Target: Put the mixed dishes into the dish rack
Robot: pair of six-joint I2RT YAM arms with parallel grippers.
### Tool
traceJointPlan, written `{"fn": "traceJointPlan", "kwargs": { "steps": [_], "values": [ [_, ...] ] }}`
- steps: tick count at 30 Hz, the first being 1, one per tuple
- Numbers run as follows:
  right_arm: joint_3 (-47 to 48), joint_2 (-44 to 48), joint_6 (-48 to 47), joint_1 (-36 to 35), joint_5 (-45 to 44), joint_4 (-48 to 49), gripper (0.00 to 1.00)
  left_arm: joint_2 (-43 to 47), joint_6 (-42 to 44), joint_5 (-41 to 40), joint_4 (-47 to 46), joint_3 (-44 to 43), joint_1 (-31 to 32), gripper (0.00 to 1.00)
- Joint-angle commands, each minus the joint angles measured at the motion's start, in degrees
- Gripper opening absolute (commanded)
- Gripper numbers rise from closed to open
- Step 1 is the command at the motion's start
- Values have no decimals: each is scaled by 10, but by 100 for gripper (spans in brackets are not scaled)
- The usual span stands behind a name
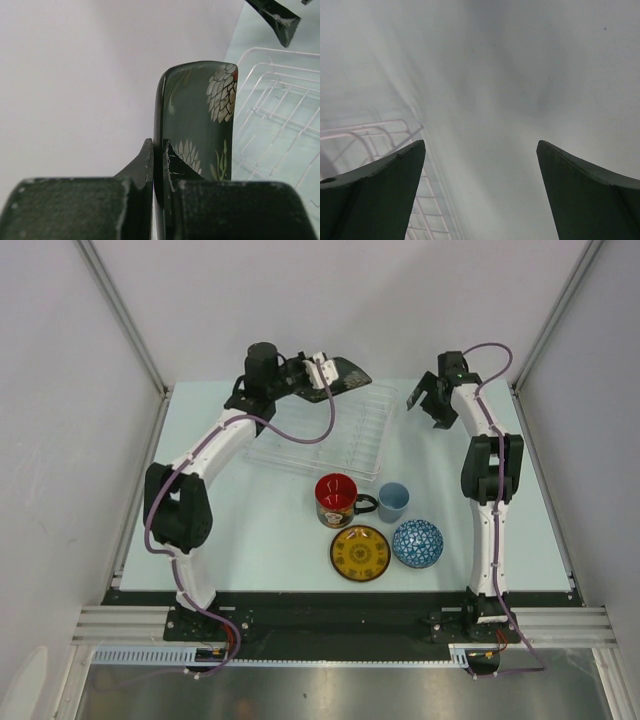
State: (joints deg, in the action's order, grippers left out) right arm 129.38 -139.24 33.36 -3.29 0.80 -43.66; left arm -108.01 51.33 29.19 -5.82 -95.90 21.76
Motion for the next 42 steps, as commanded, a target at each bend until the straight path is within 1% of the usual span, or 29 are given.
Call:
{"fn": "traceJointPlan", "kwargs": {
  "steps": [1, 5, 8, 14, 19, 23, 27, 31, 38, 42],
  "values": [
    [46, -3, -11, 3, -14, -24, 100, 69, 61, 25, -143, -19, 7, 0],
    [84, -29, 8, -10, 27, -26, 100, 64, 95, 32, -168, -2, 10, 0],
    [110, -48, 30, -20, 59, -14, 100, 54, 125, 37, -204, 11, 12, 0],
    [126, -69, 66, -30, 109, 21, 100, 39, 174, 46, -238, 34, 12, 0],
    [133, -84, 83, -44, 126, 46, 100, 36, 202, 53, -232, 52, 12, 0],
    [148, -94, 86, -50, 131, 54, 100, 21, 218, 50, -203, 42, 11, 0],
    [129, -81, 81, -49, 135, 62, 100, 3, 233, 50, -204, 31, 10, 0],
    [84, -60, 74, -40, 138, 78, 100, -1, 236, 48, -191, 27, 11, 0],
    [67, -47, 71, -28, 144, 85, 100, 7, 268, 42, -169, 49, 11, 0],
    [60, -42, 66, -30, 148, 91, 100, -6, 269, 39, -169, 40, 12, 0]
  ]
}}
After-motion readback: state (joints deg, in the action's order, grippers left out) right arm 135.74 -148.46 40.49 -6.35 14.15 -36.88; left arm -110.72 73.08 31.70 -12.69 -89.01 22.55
